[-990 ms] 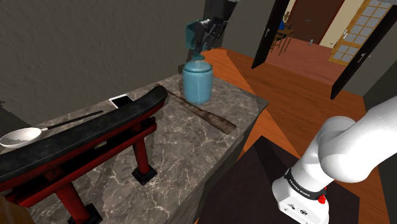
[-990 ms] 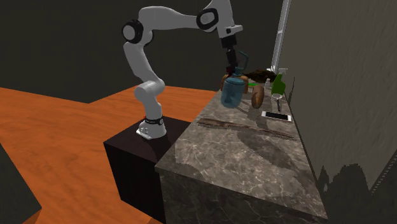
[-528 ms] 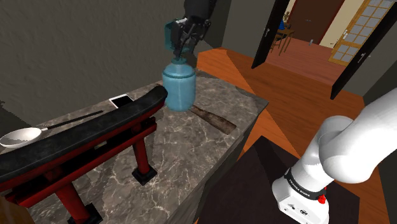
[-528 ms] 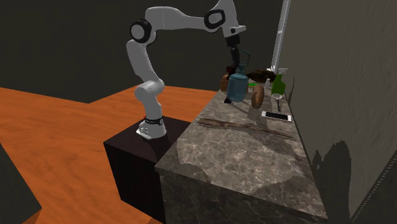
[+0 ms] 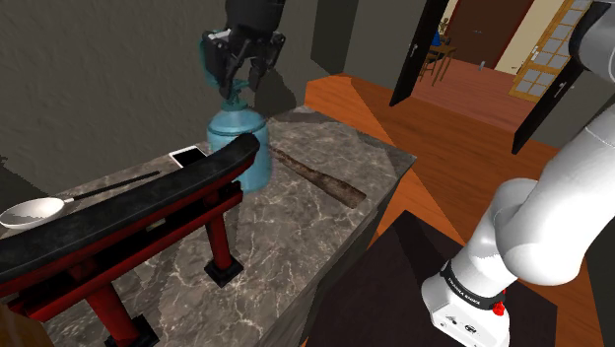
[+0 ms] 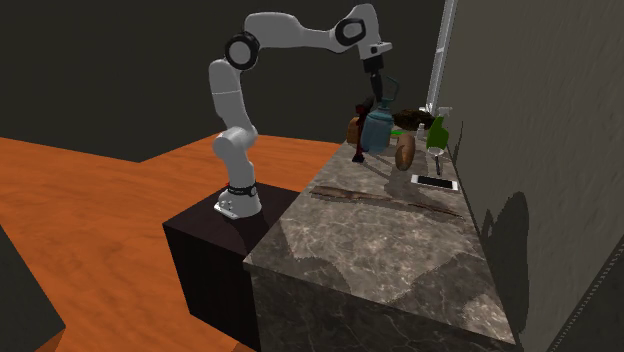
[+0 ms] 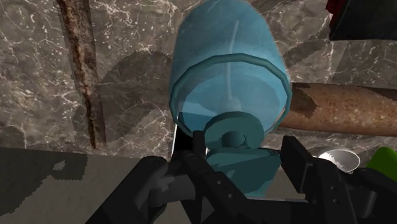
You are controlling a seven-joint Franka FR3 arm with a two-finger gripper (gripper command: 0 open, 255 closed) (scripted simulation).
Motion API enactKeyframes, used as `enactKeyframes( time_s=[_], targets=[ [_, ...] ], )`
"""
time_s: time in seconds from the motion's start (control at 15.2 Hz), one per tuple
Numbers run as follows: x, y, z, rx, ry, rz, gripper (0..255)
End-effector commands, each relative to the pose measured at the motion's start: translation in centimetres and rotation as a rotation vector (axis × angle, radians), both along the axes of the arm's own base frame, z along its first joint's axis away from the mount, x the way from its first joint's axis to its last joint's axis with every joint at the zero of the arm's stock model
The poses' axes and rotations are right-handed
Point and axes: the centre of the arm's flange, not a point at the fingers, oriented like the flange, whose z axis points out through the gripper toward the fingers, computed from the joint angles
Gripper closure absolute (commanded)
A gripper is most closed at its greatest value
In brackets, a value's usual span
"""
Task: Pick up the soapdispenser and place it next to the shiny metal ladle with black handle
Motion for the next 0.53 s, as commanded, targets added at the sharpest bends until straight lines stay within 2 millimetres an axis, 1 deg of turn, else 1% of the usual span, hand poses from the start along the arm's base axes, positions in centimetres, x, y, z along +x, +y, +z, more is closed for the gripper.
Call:
enactKeyframes(
  time_s=[0.0,0.46],
  targets=[
    [-0.2,2.4,0.1,0.001,-0.002,-0.002,255],
    [-0.4,11.7,0.1,0.001,-0.002,-0.002,255]
  ],
)
